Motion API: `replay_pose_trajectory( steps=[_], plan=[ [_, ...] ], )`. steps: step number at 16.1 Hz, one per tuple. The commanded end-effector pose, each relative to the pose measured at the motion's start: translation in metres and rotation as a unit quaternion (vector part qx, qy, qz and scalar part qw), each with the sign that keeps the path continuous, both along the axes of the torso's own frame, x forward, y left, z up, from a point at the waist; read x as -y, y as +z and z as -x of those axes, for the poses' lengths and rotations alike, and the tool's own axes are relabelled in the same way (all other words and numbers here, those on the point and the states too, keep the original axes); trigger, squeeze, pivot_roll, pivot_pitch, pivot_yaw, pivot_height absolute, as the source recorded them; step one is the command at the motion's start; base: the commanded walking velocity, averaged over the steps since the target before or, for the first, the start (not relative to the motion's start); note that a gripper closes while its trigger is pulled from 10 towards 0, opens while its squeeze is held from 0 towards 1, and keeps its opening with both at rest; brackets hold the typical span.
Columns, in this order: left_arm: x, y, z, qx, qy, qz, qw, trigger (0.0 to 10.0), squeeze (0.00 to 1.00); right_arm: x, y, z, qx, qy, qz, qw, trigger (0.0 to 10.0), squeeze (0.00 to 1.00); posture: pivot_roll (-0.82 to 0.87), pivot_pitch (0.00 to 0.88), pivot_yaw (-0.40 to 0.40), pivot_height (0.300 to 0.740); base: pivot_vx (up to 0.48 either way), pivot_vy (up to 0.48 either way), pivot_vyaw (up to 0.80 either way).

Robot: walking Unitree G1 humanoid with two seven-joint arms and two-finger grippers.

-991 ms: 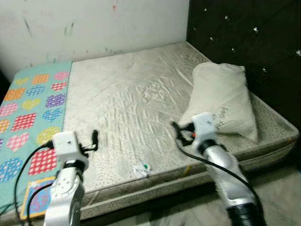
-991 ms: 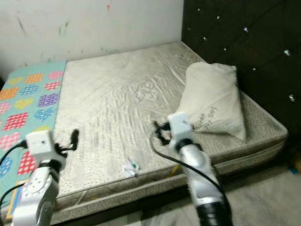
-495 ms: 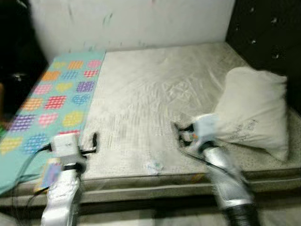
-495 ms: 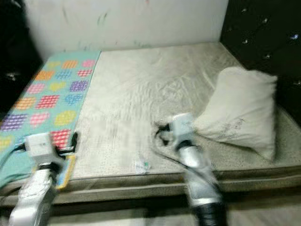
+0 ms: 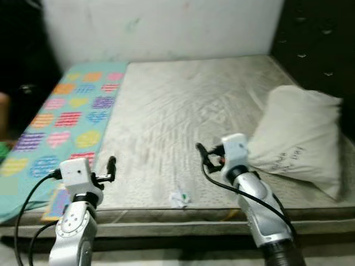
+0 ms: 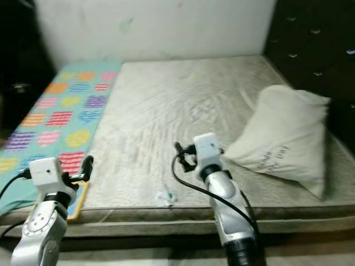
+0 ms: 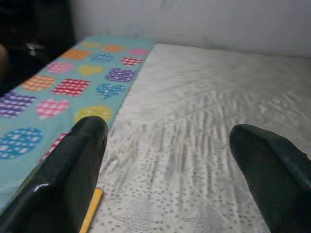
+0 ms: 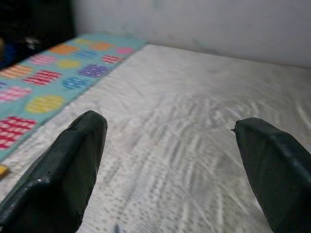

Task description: Clean up the room

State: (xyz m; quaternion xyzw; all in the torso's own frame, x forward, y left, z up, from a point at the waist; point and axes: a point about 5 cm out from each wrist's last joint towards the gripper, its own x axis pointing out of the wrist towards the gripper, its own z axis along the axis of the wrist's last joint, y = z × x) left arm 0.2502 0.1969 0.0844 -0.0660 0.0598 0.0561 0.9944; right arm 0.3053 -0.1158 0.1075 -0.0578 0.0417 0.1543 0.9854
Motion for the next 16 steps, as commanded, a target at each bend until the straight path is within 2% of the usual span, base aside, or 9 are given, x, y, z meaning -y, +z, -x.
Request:
replay_pose_trajectory(
  steps=[1, 12, 16],
  plan=[
    [0.0039, 0.0029, -0.0019, 0.004, -0.014, -0.001, 1.000, 10.0, 0.00, 0.0075, -0.0015, -0.0005, -0.002, -0.008, 0.005, 1.000, 10.0, 0.00, -0.17, 0.009, 0.045, 0.740, 0.000, 0.000, 0.44],
    [0.0073, 0.0032, -0.0049, 0.009, -0.028, 0.001, 1.000, 10.0, 0.00, 0.0055, -0.0017, -0.0027, 0.001, -0.006, 0.005, 1.000, 10.0, 0.00, -0.17, 0.000, 0.049, 0.740, 0.000, 0.000, 0.00],
    [0.0080, 0.0038, -0.0055, 0.010, -0.031, 0.001, 0.999, 10.0, 0.00, 0.0055, -0.0025, -0.0021, 0.000, -0.005, 0.004, 1.000, 10.0, 0.00, -0.17, 0.000, 0.049, 0.740, 0.248, 0.000, 0.00]
  ],
)
